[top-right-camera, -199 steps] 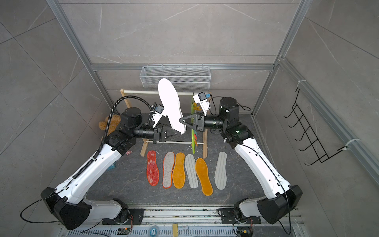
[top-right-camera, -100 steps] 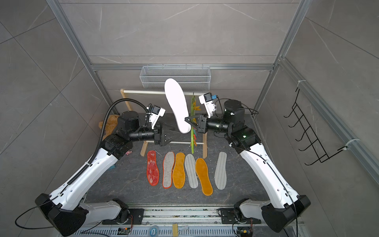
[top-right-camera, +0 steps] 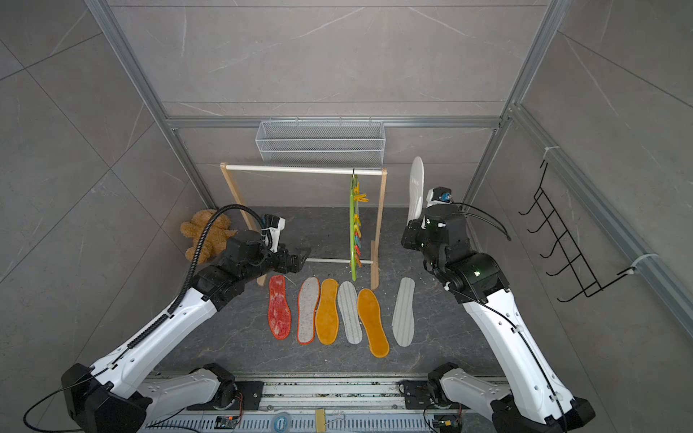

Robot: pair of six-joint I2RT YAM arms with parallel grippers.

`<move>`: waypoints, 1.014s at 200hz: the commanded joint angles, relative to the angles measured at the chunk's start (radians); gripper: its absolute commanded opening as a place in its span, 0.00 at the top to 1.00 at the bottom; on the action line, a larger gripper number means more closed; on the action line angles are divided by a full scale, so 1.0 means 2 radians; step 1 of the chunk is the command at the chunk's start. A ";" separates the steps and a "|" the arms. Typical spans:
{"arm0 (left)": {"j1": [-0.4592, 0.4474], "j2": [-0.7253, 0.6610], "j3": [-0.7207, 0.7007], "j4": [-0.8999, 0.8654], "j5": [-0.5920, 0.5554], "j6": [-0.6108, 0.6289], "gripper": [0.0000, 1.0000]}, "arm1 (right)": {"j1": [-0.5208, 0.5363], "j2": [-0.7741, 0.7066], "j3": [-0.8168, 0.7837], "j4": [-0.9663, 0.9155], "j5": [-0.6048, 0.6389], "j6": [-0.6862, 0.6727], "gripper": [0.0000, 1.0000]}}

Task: Take the shoe insoles off the hanger
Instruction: Place the insole at the center of the board.

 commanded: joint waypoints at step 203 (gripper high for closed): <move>0.000 0.010 -0.098 0.140 -0.031 -0.059 0.03 | -0.155 0.153 -0.324 0.023 -0.091 0.101 1.00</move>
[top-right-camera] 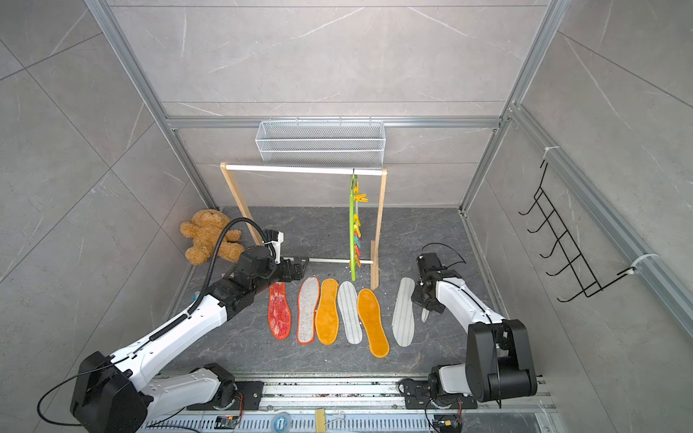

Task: Take the shoe insoles off the hanger
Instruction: Place the insole at the center of the board.

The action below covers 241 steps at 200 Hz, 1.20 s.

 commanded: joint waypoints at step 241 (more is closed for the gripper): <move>0.027 0.075 0.000 0.143 0.068 -0.013 0.04 | 0.012 -0.079 -0.036 -0.011 -0.021 0.040 0.58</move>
